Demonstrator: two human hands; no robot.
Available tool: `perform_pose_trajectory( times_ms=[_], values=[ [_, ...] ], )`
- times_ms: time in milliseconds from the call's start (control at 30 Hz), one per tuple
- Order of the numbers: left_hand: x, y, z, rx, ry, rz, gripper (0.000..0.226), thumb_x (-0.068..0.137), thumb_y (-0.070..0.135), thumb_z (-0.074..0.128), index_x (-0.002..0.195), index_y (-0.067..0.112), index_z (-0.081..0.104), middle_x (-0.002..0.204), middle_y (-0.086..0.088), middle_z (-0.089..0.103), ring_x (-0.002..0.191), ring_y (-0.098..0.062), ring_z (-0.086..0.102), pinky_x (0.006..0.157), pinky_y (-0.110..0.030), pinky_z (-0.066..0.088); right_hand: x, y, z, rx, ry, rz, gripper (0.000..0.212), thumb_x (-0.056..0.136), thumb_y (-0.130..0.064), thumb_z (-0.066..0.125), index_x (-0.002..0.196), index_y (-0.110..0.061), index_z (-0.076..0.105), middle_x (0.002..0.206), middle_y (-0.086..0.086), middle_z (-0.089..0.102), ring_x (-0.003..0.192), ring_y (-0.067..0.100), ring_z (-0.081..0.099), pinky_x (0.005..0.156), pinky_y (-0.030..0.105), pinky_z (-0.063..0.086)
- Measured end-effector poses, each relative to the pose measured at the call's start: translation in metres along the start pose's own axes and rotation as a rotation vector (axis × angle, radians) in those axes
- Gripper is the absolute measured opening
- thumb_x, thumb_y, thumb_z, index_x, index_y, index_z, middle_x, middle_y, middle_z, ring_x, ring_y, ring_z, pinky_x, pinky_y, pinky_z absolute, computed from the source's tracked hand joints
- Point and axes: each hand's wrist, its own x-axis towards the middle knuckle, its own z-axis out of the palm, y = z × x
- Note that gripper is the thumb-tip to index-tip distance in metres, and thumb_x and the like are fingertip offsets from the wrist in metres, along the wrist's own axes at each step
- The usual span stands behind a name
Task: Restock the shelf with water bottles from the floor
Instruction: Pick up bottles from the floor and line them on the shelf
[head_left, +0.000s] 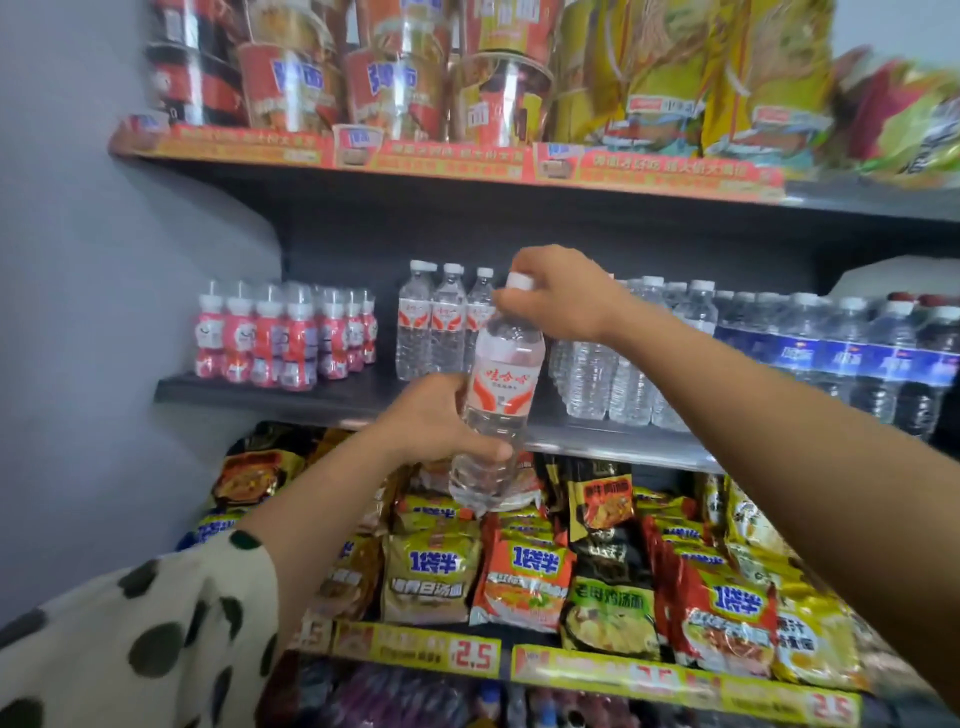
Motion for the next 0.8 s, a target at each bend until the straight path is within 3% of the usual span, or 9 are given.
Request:
perform_pose_trajectory(
  times_ms=[200,300,400,467,567,800],
  values=[
    [0.059,-0.014,-0.019,0.028,0.104,-0.002,0.042,0.070,0.026,0.084,0.105,0.019,0.063,0.088,0.015,0.060,0.078,0.005,0.054,0.065,-0.012,0.039,0.077,0.030,0.010,-0.072,0.045,0.023,0.024,0.087,-0.036,0.053,0.088,-0.012,0.056,0.093,0.008,0.063,0.085,0.029,0.059,0.072,0.038,0.047],
    [0.098,-0.031,-0.015,0.055,0.128,-0.057,0.046,0.076,0.026,0.080,0.114,0.009,0.060,0.088,0.007,0.059,0.083,-0.007,0.056,0.080,-0.025,0.045,0.115,0.056,0.027,-0.116,0.032,0.042,0.023,0.086,-0.037,0.053,0.090,-0.015,0.055,0.096,0.007,0.062,0.085,0.029,0.058,0.069,0.033,0.042],
    [0.142,-0.050,-0.010,0.112,0.126,-0.110,0.022,0.079,0.023,0.077,0.089,0.019,0.058,0.093,-0.002,0.062,0.081,-0.011,0.058,0.083,-0.029,0.046,0.153,0.086,0.049,-0.143,0.003,0.063,0.022,0.086,-0.038,0.052,0.092,-0.016,0.054,0.100,0.009,0.062,0.086,0.029,0.057,0.069,0.032,0.039],
    [0.170,-0.063,-0.004,0.147,0.124,-0.133,0.024,0.079,0.020,0.077,0.080,0.023,0.053,0.087,-0.002,0.063,0.080,-0.013,0.060,0.087,-0.034,0.050,0.176,0.107,0.066,-0.178,-0.013,0.074,0.024,0.087,-0.039,0.052,0.095,-0.017,0.057,0.105,0.011,0.062,0.088,0.030,0.056,0.070,0.032,0.038],
    [0.205,-0.078,0.001,0.195,0.143,-0.177,0.025,0.078,0.019,0.078,0.095,0.008,0.062,0.090,-0.006,0.066,0.091,-0.021,0.064,0.092,-0.040,0.051,0.208,0.135,0.092,-0.199,-0.050,0.083,0.027,0.087,-0.041,0.052,0.096,-0.018,0.061,0.108,0.011,0.063,0.089,0.029,0.055,0.071,0.031,0.037],
    [0.254,-0.115,0.015,0.341,0.209,-0.189,0.024,0.079,0.023,0.076,0.091,0.004,0.066,0.091,-0.009,0.068,0.085,-0.022,0.064,0.070,-0.030,0.049,0.256,0.171,0.139,-0.150,-0.123,0.076,0.024,0.090,-0.041,0.051,0.085,-0.018,0.052,0.093,0.004,0.056,0.083,0.024,0.053,0.069,0.030,0.037]
  ],
)
